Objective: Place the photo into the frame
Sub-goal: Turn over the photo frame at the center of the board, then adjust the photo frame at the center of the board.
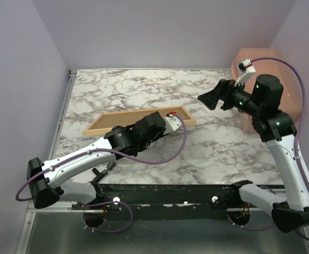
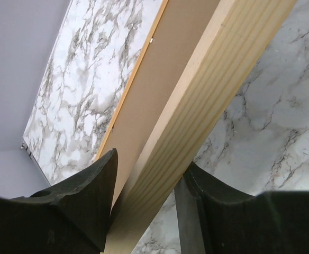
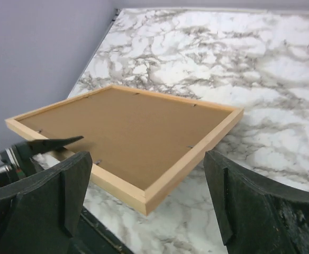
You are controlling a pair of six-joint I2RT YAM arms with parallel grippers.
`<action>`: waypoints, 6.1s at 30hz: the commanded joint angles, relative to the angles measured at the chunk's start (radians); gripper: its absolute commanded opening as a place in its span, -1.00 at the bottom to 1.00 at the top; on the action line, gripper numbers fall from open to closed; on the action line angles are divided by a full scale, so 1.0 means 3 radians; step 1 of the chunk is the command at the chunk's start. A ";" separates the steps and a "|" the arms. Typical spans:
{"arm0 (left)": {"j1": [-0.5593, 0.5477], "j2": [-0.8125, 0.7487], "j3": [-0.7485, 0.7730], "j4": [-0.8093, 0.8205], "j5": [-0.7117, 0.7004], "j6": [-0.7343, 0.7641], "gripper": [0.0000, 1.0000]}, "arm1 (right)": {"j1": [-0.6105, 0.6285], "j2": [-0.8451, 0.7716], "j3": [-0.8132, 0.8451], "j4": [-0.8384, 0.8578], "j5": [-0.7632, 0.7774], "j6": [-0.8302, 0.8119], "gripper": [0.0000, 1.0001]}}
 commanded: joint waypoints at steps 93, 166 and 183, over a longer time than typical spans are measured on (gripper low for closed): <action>0.1330 -0.0326 0.0282 -0.0156 0.2690 -0.2395 0.96 | 0.0217 0.0250 -0.1491 0.1747 0.0132 -0.0145 -0.99; 0.3069 -0.0892 -0.0963 -0.0242 0.2862 -0.2718 0.97 | 0.0772 0.1648 -0.1852 0.1005 0.0935 0.1704 0.56; 0.3069 -0.0977 -0.0934 -0.0383 0.2862 -0.2518 0.97 | 0.0807 0.2339 -0.1302 0.0649 0.1659 0.1425 -0.52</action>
